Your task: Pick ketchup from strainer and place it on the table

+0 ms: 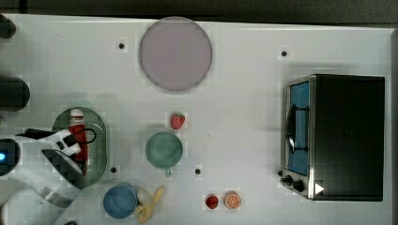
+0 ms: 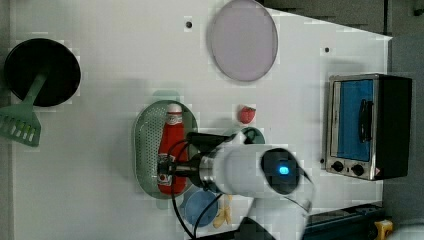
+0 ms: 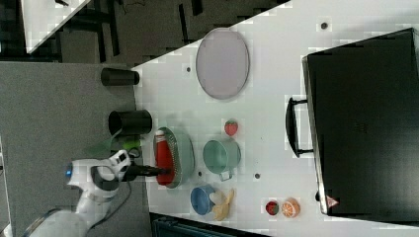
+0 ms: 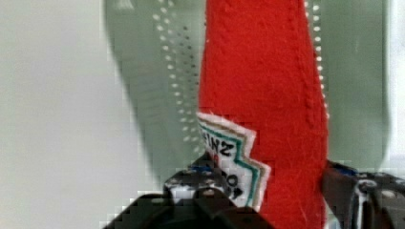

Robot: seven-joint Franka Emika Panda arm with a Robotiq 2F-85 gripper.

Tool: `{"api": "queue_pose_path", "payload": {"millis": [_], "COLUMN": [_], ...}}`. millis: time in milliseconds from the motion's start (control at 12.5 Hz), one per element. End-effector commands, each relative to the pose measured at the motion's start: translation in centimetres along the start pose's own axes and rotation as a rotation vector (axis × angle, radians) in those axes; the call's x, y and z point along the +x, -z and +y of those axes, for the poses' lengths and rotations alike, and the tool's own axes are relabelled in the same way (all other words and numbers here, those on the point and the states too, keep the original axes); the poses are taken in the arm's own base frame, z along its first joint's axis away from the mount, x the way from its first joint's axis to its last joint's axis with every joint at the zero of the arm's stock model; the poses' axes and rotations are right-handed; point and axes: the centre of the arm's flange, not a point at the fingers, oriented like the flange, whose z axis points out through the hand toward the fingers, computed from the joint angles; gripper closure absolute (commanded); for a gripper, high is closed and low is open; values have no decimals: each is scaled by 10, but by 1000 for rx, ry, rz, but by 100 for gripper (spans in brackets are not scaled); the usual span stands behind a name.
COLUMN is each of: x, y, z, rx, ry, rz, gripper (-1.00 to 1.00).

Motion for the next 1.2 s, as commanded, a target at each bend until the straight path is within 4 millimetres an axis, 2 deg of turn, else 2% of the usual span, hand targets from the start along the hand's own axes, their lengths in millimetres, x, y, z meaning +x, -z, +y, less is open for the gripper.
{"api": "queue_pose_path", "payload": {"millis": [80, 320, 560, 720, 960, 1200], "x": [21, 57, 103, 133, 173, 201], "y": [95, 151, 196, 216, 234, 246], "z": [-22, -10, 30, 69, 143, 212], "rx": [116, 102, 69, 36, -2, -40], "ry": [-108, -168, -252, -253, -309, -347], "rz": [70, 87, 82, 78, 112, 148], "gripper": [-18, -18, -18, -18, -18, -18]}}
